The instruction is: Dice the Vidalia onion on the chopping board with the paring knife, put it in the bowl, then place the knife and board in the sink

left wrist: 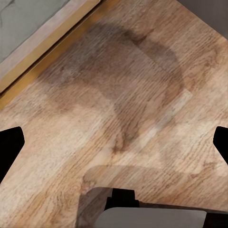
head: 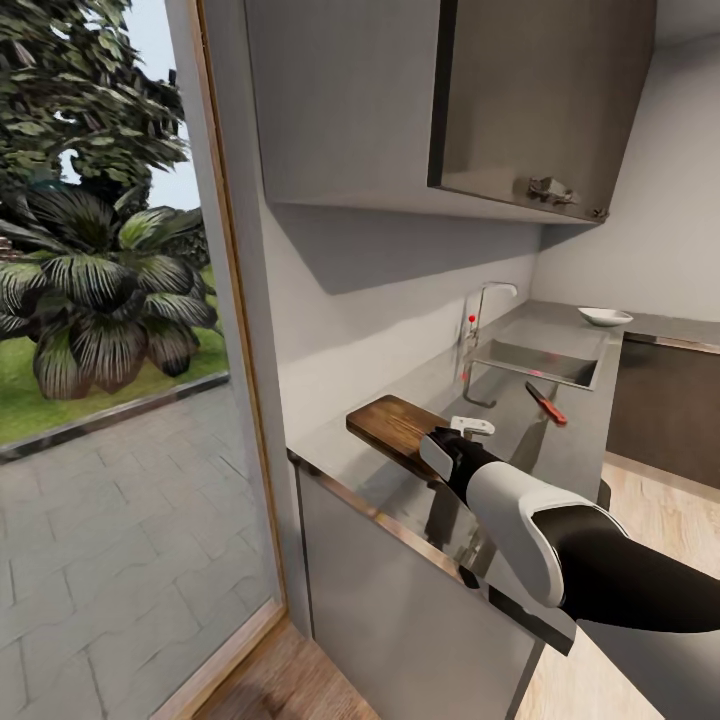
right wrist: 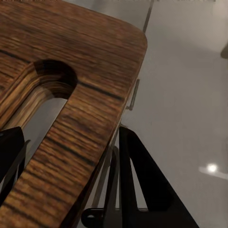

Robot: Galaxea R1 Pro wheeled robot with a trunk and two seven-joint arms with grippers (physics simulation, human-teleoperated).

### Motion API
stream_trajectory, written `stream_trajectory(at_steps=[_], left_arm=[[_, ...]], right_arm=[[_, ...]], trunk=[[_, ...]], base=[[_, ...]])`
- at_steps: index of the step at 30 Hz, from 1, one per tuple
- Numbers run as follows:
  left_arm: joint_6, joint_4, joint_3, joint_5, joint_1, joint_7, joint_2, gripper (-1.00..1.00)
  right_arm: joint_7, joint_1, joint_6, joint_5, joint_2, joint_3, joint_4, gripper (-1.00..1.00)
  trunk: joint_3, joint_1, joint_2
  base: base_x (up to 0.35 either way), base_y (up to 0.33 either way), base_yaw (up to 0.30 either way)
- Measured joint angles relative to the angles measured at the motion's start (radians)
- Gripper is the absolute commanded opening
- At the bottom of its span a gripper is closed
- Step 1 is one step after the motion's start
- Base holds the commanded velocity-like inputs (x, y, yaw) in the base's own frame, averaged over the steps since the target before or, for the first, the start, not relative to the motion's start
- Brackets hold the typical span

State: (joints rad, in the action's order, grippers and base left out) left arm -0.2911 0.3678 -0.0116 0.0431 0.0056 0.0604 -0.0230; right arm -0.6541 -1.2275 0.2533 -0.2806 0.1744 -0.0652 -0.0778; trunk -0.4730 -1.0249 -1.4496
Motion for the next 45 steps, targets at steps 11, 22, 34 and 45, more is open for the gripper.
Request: stream_trajectory(at_steps=[11, 22, 34, 45], left_arm=[[-0.001, 0.0, 0.0, 0.0, 0.0, 0.0, 0.0, 1.0], [0.0, 0.0, 0.0, 0.0, 0.0, 0.0, 0.0, 1.0], [0.0, -0.001, 0.0, 0.0, 0.0, 0.0, 0.0, 1.0], [-0.004, 0.0, 0.0, 0.0, 0.0, 0.0, 0.0, 1.0]], right_arm=[[-0.002, 0.001, 0.01, 0.0, 0.0, 0.008, -0.011, -1.0], [-0.001, 0.001, 0.011, -0.002, 0.0, 0.008, -0.017, -1.0], [-0.004, 0.001, 0.018, 0.017, -0.051, 0.006, -0.135, -1.0], [-0.004, 0.002, 0.142, 0.012, -0.072, 0.001, -0.339, -1.0]], trunk=[[0.0, 0.0, 0.0], [0.0, 0.0, 0.0], [0.0, 0.0, 0.0], [0.0, 0.0, 0.0]], base=[[0.0, 0.0, 0.0], [0.0, 0.0, 0.0], [0.0, 0.0, 0.0], [0.0, 0.0, 0.0]])
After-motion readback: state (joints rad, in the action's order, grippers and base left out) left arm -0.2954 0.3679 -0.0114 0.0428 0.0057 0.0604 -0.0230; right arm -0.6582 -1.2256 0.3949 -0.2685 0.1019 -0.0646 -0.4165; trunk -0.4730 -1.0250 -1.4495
